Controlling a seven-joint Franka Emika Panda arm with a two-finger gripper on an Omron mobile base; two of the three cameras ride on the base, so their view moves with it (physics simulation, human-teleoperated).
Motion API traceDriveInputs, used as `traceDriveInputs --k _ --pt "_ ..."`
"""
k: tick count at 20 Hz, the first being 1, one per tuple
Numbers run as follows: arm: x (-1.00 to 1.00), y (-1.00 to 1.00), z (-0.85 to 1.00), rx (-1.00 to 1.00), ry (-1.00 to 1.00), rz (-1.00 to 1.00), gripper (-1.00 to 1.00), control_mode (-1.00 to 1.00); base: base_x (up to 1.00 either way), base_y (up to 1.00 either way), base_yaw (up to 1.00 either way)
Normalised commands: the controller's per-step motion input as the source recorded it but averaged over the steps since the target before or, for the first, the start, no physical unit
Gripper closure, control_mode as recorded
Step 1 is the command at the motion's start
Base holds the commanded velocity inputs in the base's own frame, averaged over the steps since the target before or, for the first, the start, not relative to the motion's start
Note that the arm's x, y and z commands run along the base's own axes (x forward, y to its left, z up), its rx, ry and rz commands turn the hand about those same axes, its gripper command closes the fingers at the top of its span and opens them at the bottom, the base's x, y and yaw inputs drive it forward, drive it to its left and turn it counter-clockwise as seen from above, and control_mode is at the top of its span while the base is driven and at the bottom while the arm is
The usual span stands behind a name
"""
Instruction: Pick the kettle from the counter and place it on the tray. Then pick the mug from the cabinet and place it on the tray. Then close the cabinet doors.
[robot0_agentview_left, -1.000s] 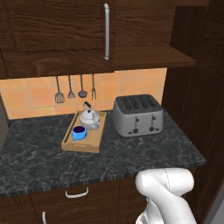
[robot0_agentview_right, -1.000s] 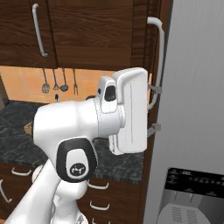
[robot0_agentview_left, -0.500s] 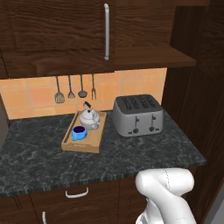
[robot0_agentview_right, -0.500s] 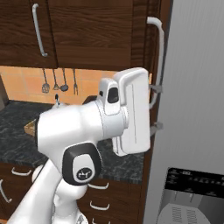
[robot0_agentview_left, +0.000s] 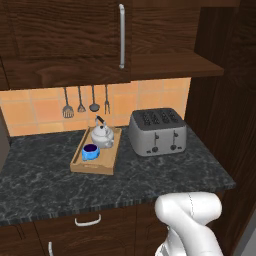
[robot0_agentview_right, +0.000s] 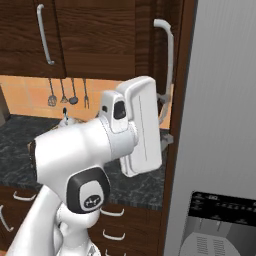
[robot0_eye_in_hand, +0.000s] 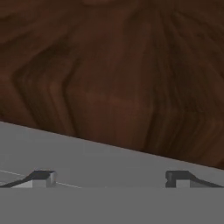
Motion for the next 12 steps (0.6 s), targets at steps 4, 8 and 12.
traceDriveInputs --k 4,8,12 --pt "0.54 0.47 0.0 0.0 0.06 0.12 -1.0 -1.0 0.0 0.0 0.0" --pt "0.61 0.56 0.0 -0.03 0.05 0.16 -1.0 -1.0 0.0 0.0 0.0" --pt "0.66 0.59 0.0 -0.05 0.05 0.2 -1.0 -1.0 0.0 0.0 0.0"
